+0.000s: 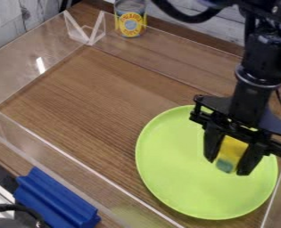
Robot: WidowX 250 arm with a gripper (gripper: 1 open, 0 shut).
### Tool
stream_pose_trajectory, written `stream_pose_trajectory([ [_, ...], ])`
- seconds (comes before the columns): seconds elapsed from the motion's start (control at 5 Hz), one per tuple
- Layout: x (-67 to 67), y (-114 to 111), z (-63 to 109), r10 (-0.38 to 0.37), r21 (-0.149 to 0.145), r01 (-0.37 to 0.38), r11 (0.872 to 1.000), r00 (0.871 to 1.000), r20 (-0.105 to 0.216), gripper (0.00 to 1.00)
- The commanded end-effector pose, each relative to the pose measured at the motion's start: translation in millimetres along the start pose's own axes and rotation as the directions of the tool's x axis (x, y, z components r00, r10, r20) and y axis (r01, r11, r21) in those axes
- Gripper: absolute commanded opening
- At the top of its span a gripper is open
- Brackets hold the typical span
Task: Put the banana in the green plate
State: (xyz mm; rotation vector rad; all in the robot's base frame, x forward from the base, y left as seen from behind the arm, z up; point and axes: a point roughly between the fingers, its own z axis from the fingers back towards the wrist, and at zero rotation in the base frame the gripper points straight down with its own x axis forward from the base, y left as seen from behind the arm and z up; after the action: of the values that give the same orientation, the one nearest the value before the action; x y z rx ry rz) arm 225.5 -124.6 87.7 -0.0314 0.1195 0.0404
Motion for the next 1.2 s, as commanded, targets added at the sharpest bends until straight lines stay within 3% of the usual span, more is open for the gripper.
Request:
stream_pose_trajectory([
  [0.0,6.7,-2.8,11.1,-0.002,-0.02,0.003,1.0,0.999,0.035,0.0],
  [0.6,7.3,-1.0,10.1,-0.012,-0.014,0.012,1.0,1.0,0.023,0.0],
  [1.0,12.4,-2.6,13.2,-0.041,-0.024,0.042,0.999,0.999,0.022,0.0],
])
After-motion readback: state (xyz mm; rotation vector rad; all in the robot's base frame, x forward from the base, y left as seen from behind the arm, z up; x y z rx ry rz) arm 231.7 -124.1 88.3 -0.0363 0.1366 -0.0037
